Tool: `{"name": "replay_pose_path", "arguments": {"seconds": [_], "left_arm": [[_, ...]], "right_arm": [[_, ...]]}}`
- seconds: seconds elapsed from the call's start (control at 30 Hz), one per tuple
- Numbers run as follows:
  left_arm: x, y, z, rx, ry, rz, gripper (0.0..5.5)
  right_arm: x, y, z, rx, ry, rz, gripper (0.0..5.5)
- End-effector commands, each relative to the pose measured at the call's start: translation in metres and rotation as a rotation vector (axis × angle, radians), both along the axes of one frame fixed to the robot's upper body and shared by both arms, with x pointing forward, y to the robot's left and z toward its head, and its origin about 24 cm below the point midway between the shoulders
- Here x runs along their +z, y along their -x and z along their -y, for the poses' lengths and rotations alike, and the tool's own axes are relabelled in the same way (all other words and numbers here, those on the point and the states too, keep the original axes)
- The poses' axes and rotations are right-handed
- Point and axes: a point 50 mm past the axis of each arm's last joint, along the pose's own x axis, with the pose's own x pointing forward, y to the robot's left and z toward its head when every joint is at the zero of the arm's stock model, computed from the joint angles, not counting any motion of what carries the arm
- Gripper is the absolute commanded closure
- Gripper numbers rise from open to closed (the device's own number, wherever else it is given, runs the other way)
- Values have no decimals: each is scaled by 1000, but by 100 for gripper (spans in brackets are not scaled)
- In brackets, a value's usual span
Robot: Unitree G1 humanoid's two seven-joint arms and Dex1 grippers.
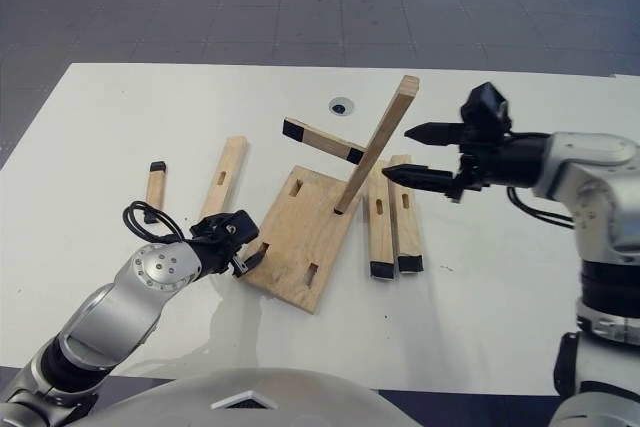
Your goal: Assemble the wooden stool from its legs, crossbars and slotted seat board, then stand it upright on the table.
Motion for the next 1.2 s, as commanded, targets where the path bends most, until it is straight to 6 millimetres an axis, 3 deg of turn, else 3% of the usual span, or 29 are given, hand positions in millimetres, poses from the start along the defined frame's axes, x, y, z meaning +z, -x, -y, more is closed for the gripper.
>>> {"name": "replay_pose_path", "arguments": {"seconds": [0.03,0.1,0.17,0.23,0.33,0.47,0.63,0.67,0.73,0.87,0.93,1.03,1.2], "left_arm": [[-9,3,-3,36,-22,-51,146],[-9,4,-3,45,-20,-52,146],[-9,3,-3,48,-19,-49,146],[-9,1,-1,47,-16,-46,146],[-9,0,1,45,-13,-44,146],[-9,-1,1,43,-13,-43,146],[-10,0,1,48,-11,-44,146],[-10,0,1,49,-11,-44,146],[-10,0,1,54,-12,-45,146],[-9,-1,-1,50,-17,-45,146],[-8,-1,-2,48,-21,-43,146],[-8,-2,-4,45,-28,-43,146],[-9,-3,-2,53,-19,-42,146]], "right_arm": [[37,-7,21,-112,-59,109,91],[61,-26,21,-244,-177,209,125],[77,-47,1,-344,-318,255,170],[77,-61,-29,-384,-383,221,215],[68,-70,-64,-410,-432,121,215],[62,-74,-74,-474,-439,78,215],[135,-72,-67,-536,-714,281,215],[141,-69,-70,-520,-736,276,215],[118,-66,-79,-503,-698,179,215],[2,-50,-87,-570,-515,-136,215],[-26,-47,-85,-613,-492,-201,215],[-31,-48,-83,-637,-520,-192,215],[-12,-53,-90,-600,-616,-143,215]]}}
